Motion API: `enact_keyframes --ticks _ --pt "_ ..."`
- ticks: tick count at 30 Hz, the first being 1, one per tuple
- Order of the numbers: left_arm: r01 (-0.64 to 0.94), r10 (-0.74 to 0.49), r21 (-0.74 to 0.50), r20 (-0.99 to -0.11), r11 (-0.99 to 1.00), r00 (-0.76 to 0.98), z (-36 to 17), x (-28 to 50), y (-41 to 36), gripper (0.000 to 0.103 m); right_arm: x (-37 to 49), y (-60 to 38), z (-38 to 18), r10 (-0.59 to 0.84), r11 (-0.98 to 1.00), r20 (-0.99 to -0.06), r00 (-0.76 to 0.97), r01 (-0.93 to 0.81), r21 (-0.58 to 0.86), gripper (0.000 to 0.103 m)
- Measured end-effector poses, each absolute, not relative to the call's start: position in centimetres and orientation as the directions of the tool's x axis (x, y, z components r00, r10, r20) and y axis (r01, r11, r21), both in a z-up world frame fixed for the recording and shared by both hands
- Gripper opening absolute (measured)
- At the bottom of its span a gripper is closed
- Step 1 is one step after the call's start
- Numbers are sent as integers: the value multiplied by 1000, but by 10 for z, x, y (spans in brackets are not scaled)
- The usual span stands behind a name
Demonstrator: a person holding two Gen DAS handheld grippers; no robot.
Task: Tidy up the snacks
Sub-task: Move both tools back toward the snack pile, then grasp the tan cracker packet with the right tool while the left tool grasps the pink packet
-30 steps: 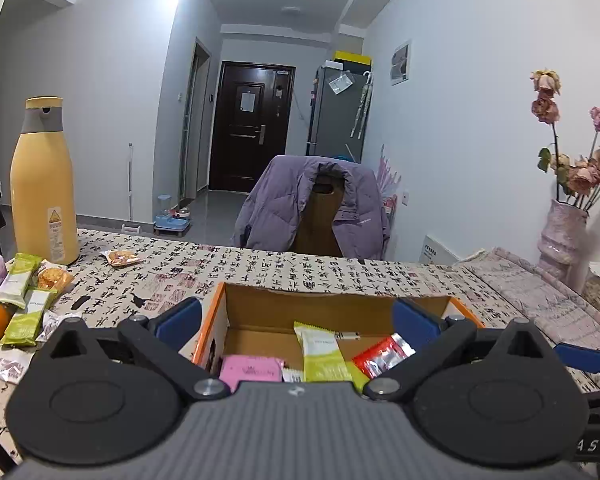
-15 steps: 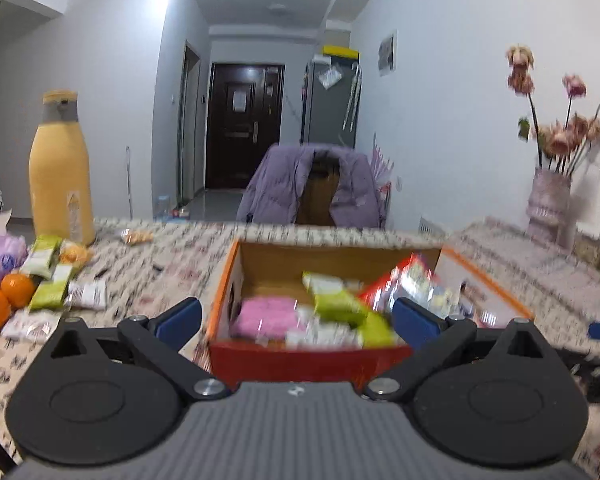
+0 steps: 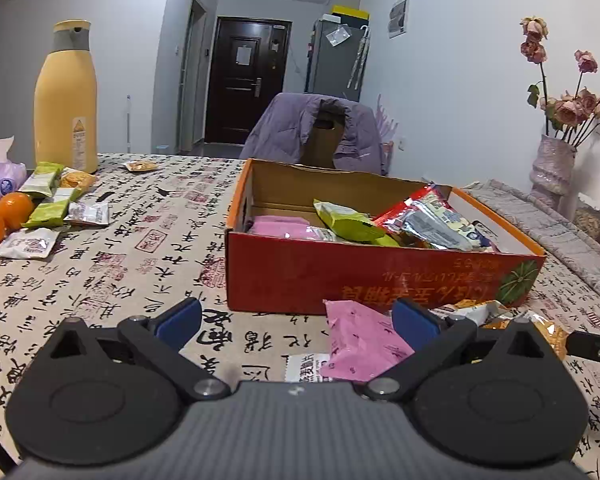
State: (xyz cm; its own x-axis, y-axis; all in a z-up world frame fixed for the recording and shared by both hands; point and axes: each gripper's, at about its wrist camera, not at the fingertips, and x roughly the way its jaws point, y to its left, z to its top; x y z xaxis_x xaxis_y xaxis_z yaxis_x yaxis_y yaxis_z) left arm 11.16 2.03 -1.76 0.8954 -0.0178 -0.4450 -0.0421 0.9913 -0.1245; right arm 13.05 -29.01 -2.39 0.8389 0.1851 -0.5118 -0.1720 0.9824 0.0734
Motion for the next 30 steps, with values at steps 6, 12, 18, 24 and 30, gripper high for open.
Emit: enact_keyframes --ticks 6,12,18,24,30 --pt "-35 -30 -135 -448 990 893 -19 113 19 103 134 -292 -27 169 985 -525 834 -156 69 103" --pt "-38 -29 -137 -456 990 890 -20 114 18 103 147 -286 -30 144 987 -559 817 -160 20 103" --pt "-41 -30 -147 -451 988 892 -20 114 20 103 169 -279 -34 125 985 -599 791 -170 -19 103" --pt "-42 -32 -151 -458 988 889 -21 114 20 103 188 -271 -36 102 984 -615 782 -170 -53 103" --pt "-39 -38 -156 -459 987 888 -21 114 22 103 203 -272 -46 94 988 -654 751 -152 -32 95"
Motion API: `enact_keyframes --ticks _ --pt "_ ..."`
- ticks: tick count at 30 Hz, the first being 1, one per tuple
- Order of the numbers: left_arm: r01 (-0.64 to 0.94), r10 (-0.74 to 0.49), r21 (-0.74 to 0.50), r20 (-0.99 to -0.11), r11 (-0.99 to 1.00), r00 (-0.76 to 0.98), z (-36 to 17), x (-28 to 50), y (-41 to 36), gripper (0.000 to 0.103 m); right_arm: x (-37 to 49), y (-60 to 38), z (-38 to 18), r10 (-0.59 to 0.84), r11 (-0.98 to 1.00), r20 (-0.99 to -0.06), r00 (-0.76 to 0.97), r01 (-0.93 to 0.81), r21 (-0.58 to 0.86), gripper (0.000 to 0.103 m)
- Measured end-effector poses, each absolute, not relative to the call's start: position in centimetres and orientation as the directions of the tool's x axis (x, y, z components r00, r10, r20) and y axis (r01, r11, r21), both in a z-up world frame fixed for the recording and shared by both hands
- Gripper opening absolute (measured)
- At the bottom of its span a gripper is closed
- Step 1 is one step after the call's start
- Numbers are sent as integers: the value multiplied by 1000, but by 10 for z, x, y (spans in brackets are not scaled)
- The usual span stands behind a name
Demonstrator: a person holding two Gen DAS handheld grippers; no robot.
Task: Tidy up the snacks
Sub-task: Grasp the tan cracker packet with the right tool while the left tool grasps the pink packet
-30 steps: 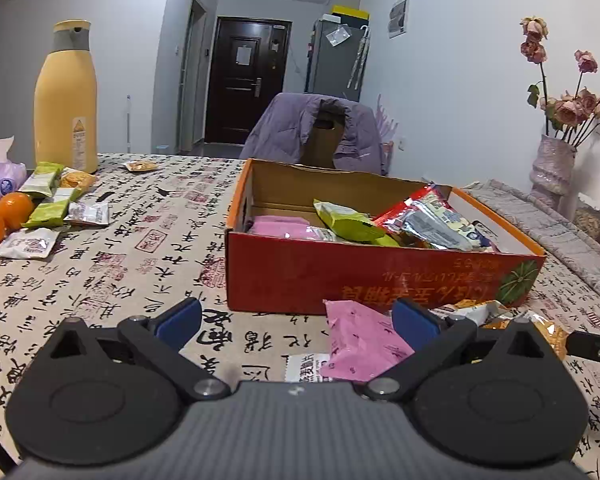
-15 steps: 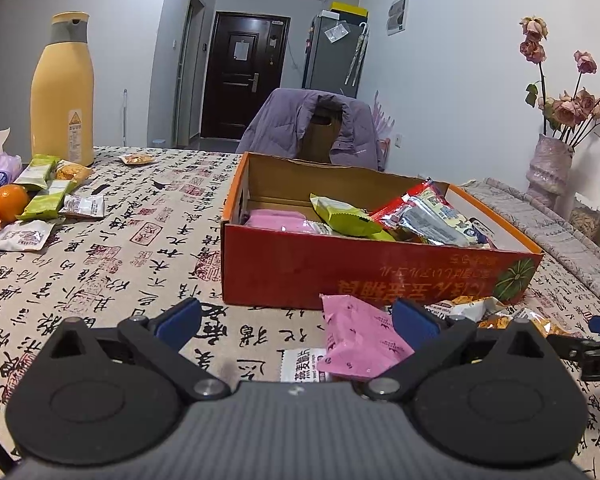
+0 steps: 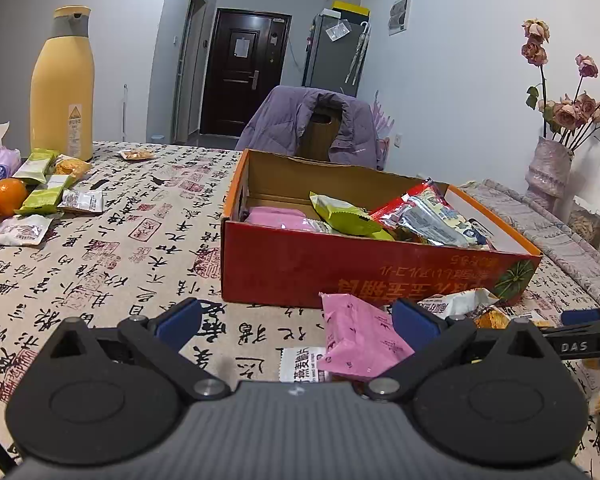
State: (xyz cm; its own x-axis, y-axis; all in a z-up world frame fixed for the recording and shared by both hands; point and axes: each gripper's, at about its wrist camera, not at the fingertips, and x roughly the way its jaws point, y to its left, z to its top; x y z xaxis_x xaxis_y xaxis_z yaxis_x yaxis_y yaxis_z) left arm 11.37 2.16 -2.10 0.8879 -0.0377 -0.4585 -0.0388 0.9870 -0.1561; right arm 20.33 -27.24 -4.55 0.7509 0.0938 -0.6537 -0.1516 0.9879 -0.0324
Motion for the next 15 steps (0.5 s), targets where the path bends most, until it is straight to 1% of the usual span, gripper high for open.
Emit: enact_keyframes --ticks 3,6,8,9,11,15 --pt "-37 -41 -159 -462 987 886 -21 114 22 103 202 -275 -47 132 986 -647 751 -167 8 86" --pt "-38 -42 -161 -466 986 884 -22 115 21 103 198 -274 -46 164 980 -638 753 -196 21 73" --pt "-39 -42 -163 -465 986 884 -22 115 21 103 194 -272 -46 194 974 -628 753 -227 28 54" --pt "-39 -42 -162 -466 986 884 -22 115 21 103 192 -271 -46 200 972 -624 755 -235 27 50" --pt "-38 -43 -162 -467 986 883 -22 115 21 103 190 -270 -45 196 973 -618 762 -232 23 44" --pt "-40 -41 -162 -469 986 882 -22 115 21 103 182 -272 -41 163 982 -582 797 -190 15 42"
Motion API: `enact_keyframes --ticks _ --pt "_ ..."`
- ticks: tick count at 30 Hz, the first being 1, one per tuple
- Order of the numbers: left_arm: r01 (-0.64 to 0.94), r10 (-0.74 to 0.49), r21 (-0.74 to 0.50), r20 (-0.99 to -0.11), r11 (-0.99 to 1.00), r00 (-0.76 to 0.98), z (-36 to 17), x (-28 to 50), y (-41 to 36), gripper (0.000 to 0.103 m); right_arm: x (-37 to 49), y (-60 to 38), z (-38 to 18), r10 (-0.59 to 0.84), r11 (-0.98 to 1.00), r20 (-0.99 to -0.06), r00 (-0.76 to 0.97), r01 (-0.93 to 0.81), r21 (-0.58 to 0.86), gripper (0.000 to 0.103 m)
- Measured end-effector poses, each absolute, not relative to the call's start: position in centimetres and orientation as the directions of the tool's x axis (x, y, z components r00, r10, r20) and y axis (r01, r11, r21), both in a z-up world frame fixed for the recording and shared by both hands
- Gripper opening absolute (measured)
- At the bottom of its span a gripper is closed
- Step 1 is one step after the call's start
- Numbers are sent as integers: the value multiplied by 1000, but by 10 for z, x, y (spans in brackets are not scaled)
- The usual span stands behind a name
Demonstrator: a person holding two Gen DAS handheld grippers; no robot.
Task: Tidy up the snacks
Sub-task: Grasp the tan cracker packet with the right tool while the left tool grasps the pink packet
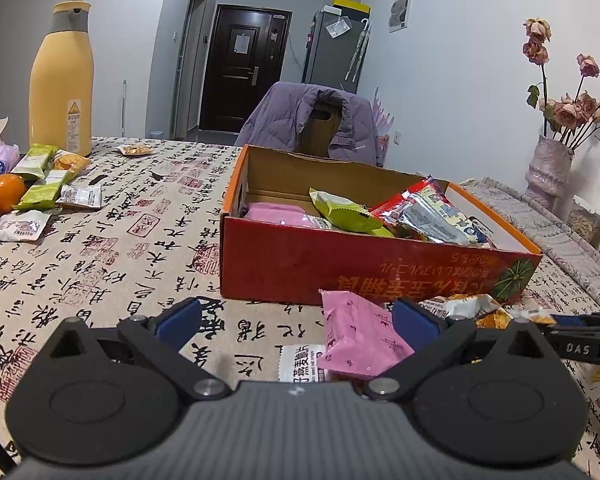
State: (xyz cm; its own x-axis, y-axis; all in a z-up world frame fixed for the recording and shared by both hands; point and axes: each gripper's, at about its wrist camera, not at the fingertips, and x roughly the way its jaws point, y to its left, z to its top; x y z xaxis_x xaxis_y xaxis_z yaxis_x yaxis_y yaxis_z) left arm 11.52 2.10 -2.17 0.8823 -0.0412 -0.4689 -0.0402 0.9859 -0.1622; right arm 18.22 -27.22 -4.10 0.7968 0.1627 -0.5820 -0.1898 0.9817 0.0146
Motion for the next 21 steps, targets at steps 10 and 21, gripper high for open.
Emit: enact_keyframes --ticks 10,21 --pt "-36 -34 -130 -496 991 868 -22 118 14 103 169 -290 -33 154 988 -506 849 -135 74 42" --pt "11 -22 -22 -579 1000 815 -19 135 -15 103 166 -293 -33 180 983 -487 855 -148 104 42"
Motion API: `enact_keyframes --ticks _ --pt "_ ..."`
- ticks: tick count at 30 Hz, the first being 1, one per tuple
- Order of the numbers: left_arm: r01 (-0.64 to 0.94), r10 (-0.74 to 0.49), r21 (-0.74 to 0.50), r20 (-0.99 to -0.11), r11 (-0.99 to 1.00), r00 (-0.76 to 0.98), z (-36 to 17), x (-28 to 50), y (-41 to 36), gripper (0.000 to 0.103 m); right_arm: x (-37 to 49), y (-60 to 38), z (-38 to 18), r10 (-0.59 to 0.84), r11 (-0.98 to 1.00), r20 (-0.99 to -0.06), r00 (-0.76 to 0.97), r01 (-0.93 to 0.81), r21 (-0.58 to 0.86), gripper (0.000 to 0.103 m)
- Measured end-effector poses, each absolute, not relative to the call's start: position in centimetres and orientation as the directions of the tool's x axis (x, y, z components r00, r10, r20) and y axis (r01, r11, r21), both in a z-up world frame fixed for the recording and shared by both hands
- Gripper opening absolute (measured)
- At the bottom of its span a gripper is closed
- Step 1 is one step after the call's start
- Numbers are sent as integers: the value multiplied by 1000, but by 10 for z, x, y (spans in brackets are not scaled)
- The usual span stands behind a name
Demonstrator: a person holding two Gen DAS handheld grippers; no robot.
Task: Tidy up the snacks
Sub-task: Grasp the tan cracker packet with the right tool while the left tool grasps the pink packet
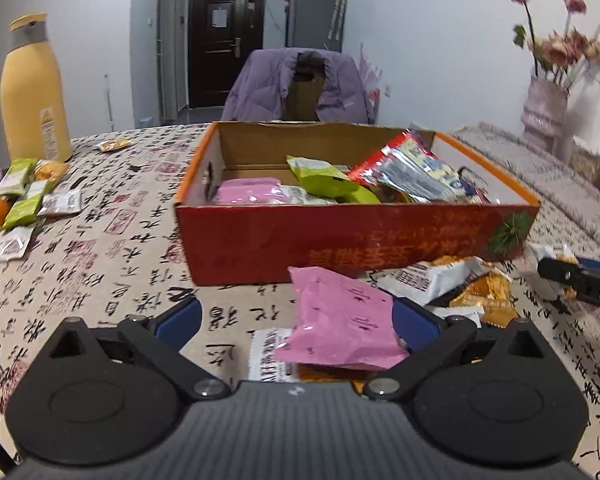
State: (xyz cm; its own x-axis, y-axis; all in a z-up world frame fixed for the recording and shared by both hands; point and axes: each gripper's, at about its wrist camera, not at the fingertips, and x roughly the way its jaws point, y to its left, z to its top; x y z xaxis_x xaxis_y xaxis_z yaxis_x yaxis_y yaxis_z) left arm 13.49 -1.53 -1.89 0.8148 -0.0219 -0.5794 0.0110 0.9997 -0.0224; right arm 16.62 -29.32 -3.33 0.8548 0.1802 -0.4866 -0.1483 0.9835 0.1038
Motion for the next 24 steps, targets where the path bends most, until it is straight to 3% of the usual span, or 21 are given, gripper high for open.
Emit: enact_keyframes --ticks 13,17,24 --pt "56 28 112 -638 992 769 -28 159 -46 103 164 -295 -33 208 978 -473 856 -169 124 43" --pt "60 31 118 -649 991 760 -31 164 -49 96 164 -296 -33 211 977 -471 856 -169 130 43" --pt "79 2 90 -672 993 740 -38 169 -50 66 163 -296 -33 214 976 -470 856 -172 132 43"
